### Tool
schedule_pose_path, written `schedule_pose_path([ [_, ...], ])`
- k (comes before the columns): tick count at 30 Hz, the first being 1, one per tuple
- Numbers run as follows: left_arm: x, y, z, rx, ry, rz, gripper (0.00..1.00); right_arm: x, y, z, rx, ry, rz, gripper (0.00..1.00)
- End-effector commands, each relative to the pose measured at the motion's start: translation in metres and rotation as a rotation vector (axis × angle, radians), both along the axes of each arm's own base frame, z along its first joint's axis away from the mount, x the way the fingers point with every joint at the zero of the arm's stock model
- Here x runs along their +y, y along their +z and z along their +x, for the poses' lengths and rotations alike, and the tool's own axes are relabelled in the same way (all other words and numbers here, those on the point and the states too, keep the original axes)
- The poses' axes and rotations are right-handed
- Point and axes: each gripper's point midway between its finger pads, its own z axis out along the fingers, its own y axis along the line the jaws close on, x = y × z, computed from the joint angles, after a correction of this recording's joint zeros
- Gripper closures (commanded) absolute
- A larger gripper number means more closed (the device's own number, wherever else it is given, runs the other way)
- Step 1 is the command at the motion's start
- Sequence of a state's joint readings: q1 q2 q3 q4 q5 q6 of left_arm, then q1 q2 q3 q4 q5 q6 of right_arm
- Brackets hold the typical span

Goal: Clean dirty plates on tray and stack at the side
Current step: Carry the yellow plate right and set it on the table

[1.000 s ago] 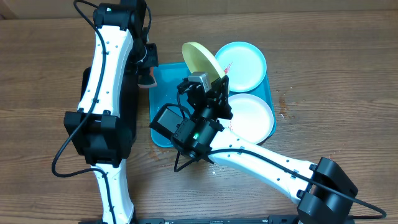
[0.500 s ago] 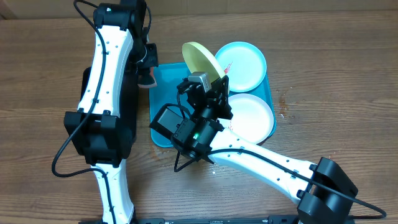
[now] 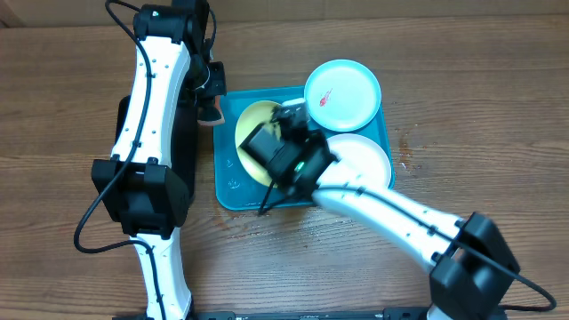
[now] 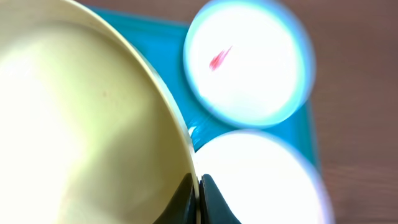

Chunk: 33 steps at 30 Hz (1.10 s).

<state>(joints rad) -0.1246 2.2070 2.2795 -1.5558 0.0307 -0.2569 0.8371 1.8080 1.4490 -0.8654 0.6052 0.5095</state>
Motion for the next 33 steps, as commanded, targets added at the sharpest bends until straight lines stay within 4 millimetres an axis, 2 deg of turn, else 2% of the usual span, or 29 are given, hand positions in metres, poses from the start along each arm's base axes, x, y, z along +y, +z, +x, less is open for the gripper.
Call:
schedule_pose_path([
  [1, -0.003, 0.007, 0.002, -0.022, 0.008, -0.019, 0.96, 0.015, -0.016, -0.007, 0.245, 0.042, 0.288, 0.96],
  [4, -0.003, 0.007, 0.003, -0.026, 0.009, -0.020, 0.96, -0.006, -0.010, 0.006, 0.317, -0.004, 0.425, 0.96],
  [8, -0.005, 0.007, 0.004, -0.030, 0.008, -0.023, 0.96, -0.054, 0.006, 0.028, 0.365, -0.062, 0.603, 0.96],
  [9, -0.006, 0.007, 0.005, -0.033, 0.007, -0.029, 0.96, -0.071, 0.009, 0.033, 0.366, -0.102, 0.629, 0.96],
  [13, -0.014, 0.008, 0.007, -0.044, -0.003, -0.056, 0.96, -0.158, 0.005, 0.047, 0.362, -0.323, 0.679, 0.96],
  [17, -0.017, 0.009, 0.010, -0.058, -0.009, -0.057, 0.96, -0.240, -0.002, 0.043, 0.348, -0.511, 0.671, 0.96],
  [19, -0.018, 0.009, 0.011, -0.061, -0.013, -0.058, 0.96, -0.275, -0.009, 0.038, 0.332, -0.591, 0.664, 0.96],
  [21, -0.020, 0.009, 0.011, -0.063, -0.016, -0.058, 0.96, -0.301, -0.018, 0.031, 0.328, -0.659, 0.664, 0.96],
  [26, -0.020, 0.009, 0.011, -0.065, -0.017, -0.058, 0.96, -0.350, -0.054, 0.007, 0.318, -0.814, 0.621, 0.96],
  [33, -0.020, 0.009, 0.012, -0.066, -0.017, -0.059, 0.96, -0.377, -0.093, -0.005, 0.253, -0.879, 0.592, 0.96],
])
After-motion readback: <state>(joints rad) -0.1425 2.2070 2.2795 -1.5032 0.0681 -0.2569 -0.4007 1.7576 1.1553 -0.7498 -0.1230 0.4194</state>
